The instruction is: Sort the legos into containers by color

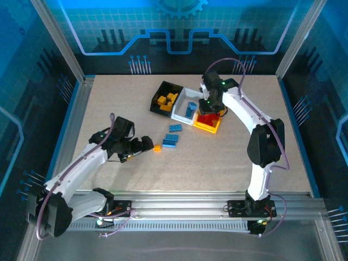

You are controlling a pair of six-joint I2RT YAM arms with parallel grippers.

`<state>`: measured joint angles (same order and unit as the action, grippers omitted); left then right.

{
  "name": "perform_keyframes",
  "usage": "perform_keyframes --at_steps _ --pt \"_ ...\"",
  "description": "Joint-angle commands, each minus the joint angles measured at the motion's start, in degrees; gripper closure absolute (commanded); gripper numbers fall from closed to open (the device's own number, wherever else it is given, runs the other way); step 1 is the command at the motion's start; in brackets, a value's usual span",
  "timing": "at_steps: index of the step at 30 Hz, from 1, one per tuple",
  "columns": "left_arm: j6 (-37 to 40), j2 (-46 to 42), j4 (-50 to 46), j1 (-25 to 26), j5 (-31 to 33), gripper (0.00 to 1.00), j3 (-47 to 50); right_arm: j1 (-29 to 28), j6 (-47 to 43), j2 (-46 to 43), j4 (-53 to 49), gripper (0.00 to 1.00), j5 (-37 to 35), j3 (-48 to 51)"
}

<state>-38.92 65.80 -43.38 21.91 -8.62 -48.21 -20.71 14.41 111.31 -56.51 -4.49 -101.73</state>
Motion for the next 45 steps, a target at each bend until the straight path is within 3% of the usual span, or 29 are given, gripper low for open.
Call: perform_keyframes --at_steps 1,6,16,31,45 --pt "3.12 4.03 -3.17 3.38 1.62 0.01 -3.11 2.02 1.14 3.96 -1.44 0.71 0.27 -2.16" --pt "4.26 8.42 -2.97 5.46 2.03 0.01 -4.76 3.39 1.13 5.17 -2.46 0.65 0.58 -3.56" --pt "8.46 18.46 -1.88 6.50 4.93 0.04 -9.18 3.40 2.05 -1.41 -3.63 0.54 2.45 -0.71" --pt "12.80 36.15 -0.30 6.61 6.33 0.23 -19.26 1.33 2.20 -11.42 -3.69 0.53 4.15 11.85" --pt "13.57 39.50 -1.39 5.61 10.75 0.36 -19.88 0.62 3.16 -11.13 -3.45 0.53 5.14 12.26"
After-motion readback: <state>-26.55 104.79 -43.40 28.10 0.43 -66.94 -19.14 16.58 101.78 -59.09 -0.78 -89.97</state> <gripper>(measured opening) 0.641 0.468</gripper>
